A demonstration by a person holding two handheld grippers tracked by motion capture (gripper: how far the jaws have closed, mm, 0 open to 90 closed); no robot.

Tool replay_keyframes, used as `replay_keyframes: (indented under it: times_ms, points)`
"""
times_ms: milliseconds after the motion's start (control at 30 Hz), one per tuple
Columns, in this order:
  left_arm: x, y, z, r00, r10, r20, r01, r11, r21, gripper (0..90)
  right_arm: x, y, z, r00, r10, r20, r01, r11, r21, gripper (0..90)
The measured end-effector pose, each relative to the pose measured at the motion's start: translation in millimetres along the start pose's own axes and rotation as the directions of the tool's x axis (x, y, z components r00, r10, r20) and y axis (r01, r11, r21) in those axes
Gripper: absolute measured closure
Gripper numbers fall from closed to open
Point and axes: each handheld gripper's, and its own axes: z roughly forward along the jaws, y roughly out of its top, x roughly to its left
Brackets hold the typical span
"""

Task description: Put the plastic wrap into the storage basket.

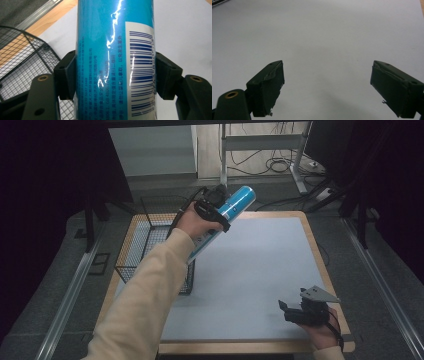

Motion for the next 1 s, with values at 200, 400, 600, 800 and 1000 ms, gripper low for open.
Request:
replay_keyframes:
  times_ms: [200, 400, 600, 800, 1000]
  points:
    - [13.8, -3.1, -5.0, 0.9995, -0.015, -0.029, 0.015, 0.9999, -0.003, 31.4, 0.6, 0.1, 0.1, 1.0, -0.003, 0.002, 0.003, 1.0, 0.001, 12.3]
    - [23.6, -7.5, -6.1, 0.9987, -0.022, -0.046, 0.022, 0.9998, 0.001, 31.3, 2.0, 0.3, 0.6, 1.0, -0.005, -0.001, 0.005, 1.0, 0.003, 12.3]
    - [32.2, -11.8, -4.2, 0.9978, -0.04, -0.053, 0.04, 0.9991, -0.011, 31.4, 2.2, 0.2, 0.9, 0.9999, -0.01, 0.003, 0.01, 1.0, 0.004, 12.3]
    - [45.1, -18.8, 2.2, 0.9955, -0.062, -0.072, 0.062, 0.9981, -0.002, 31.3, 1.3, -0.2, 0.6, 0.9999, -0.009, 0.006, 0.009, 1.0, 0.005, 12.3]
    - [53.4, -26.6, 9.9, 0.9929, -0.08, -0.088, 0.083, 0.9964, 0.021, 31.4, 1.2, -0.4, 1.2, 0.9999, -0.011, 0.007, 0.011, 1.0, 0.007, 12.3]
